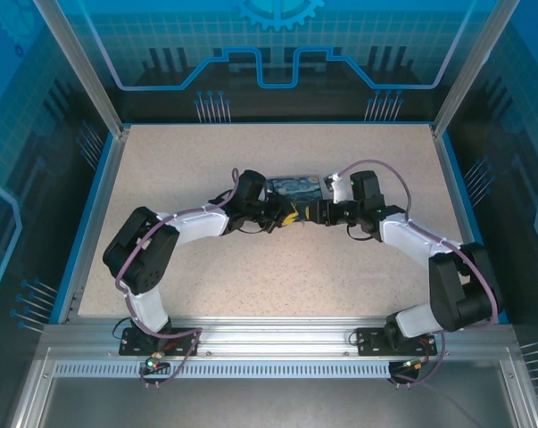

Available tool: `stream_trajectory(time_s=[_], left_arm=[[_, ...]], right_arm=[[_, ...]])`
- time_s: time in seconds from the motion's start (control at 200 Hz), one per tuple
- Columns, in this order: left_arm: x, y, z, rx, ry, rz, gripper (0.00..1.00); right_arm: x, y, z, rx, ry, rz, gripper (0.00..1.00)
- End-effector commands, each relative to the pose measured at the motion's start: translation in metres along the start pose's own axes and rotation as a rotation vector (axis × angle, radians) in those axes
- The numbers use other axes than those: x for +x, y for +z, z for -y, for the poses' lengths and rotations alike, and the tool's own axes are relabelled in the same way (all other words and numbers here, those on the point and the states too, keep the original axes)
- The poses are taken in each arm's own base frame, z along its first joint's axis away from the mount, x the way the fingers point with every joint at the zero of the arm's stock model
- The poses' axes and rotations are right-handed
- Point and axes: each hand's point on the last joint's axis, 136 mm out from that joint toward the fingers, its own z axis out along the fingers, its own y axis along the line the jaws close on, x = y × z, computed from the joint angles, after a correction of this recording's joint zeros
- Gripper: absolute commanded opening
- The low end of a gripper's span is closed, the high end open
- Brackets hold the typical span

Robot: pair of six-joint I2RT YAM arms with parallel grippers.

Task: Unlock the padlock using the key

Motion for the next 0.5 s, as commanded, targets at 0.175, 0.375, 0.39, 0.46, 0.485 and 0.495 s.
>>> stream_trajectory(time_s=[0.175, 0.375, 0.39, 0.46, 0.485, 0.495], left_arm=[[0.009, -0.011, 0.028, 0.035, 0.038, -0.032, 0.0], [0.01, -0.013, 0.031, 0.036, 0.045, -0.035, 0.0], [0.01, -0.013, 0.031, 0.036, 0.045, -0.035, 0.0], [0.01, -0.013, 0.031, 0.033, 0.046, -0.034, 0.0], [0.01, -0.013, 0.031, 0.032, 0.047, -0.033, 0.0], [0.009, -0.013, 0.03, 0.032, 0.047, -0.031, 0.0]], right_arm=[[0.017, 0.004, -0.001, 0.154, -0.229, -0.008, 0.38], [0.022, 0.009, -0.005, 0.149, -0.266, -0.009, 0.35], [0.022, 0.009, -0.006, 0.147, -0.268, -0.009, 0.35], [0.022, 0.011, -0.009, 0.138, -0.272, -0.013, 0.35], [0.021, 0.012, -0.01, 0.135, -0.275, -0.014, 0.35], [0.022, 0.012, -0.01, 0.133, -0.277, -0.016, 0.35]])
